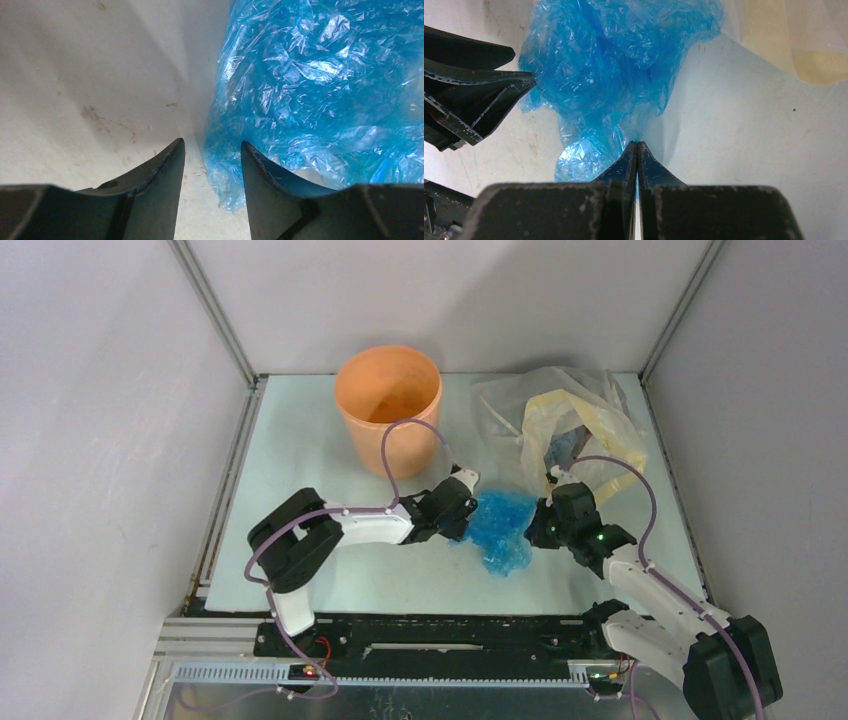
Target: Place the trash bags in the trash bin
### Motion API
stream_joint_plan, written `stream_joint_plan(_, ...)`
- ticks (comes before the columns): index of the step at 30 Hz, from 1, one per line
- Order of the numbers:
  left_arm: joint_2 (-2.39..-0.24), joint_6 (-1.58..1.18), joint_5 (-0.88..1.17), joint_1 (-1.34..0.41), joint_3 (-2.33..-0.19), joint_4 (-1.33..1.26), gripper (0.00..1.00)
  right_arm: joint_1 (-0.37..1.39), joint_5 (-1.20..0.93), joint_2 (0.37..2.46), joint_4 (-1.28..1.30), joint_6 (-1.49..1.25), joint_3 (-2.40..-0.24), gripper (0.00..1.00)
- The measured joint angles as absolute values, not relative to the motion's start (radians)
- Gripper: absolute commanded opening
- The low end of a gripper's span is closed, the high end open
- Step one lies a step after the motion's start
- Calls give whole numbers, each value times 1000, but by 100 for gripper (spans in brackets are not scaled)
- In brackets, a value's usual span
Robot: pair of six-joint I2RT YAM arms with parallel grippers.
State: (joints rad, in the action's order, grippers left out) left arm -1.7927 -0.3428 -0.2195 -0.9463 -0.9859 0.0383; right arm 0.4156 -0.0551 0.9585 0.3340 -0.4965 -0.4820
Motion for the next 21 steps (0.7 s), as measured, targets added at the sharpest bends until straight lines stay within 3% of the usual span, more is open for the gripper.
stream_joint_plan(3, -1795, -353, -192, -946, -986, 35, 42, 414, -54, 957, 335, -496, -472, 0)
stream_joint_plan(8, -1796, -372, -167, -946, -986, 14, 1, 413, -47, 952, 336, -497, -465, 0)
stream_joint_plan(21, -1640, -377, -267, -946, -957, 89, 0, 364, 56, 787, 393, -521, -463, 0)
